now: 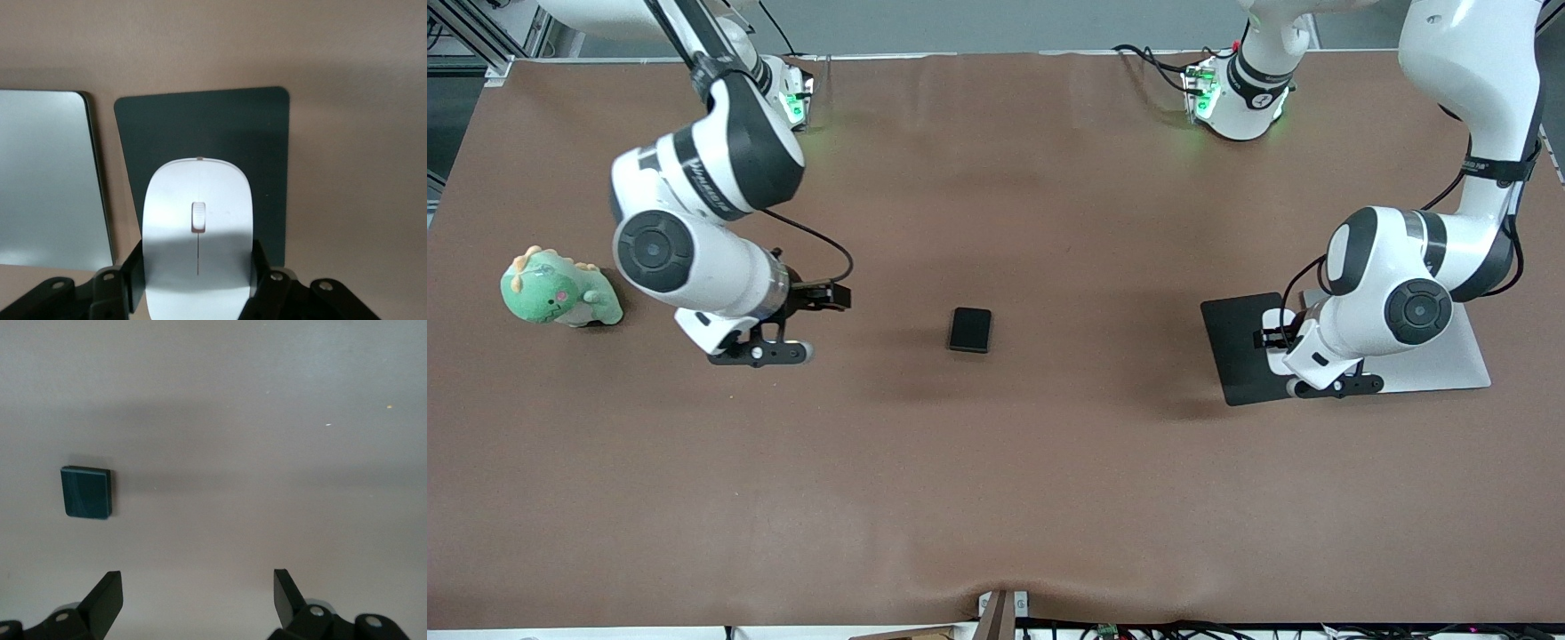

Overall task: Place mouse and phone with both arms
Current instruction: 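Carry the mouse onto the mouse pad while the right gripper approaches the phone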

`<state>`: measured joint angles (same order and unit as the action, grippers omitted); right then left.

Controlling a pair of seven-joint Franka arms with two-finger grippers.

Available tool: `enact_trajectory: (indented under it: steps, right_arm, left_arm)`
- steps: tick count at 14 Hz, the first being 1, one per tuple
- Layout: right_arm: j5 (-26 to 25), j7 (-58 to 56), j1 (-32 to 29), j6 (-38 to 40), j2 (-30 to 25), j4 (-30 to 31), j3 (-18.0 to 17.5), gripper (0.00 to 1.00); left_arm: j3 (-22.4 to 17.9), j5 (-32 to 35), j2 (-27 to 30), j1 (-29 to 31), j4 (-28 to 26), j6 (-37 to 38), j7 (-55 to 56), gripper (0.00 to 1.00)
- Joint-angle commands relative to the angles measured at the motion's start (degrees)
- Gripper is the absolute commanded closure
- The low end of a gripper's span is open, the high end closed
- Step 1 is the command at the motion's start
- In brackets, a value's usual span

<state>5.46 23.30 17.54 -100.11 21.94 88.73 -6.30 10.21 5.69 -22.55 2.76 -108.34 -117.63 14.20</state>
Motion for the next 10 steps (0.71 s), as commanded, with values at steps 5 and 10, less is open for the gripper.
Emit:
enact_trajectory:
  steps: [5, 10]
  right_arm:
    - [0.2, 8.2, 6.7, -7.7, 6.4, -0.5, 0.1, 0.0]
    - [0.2, 8.2, 9.3, -14.7, 10.0, 1.6, 0.1, 0.0]
  left_arm:
    - [0.5, 1.3, -2.1, 0.4, -0.9, -2.4, -0.3, 1.0]
    - [1.0, 1.0, -1.0, 0.4, 0.1, -1.6, -6.9, 1.0]
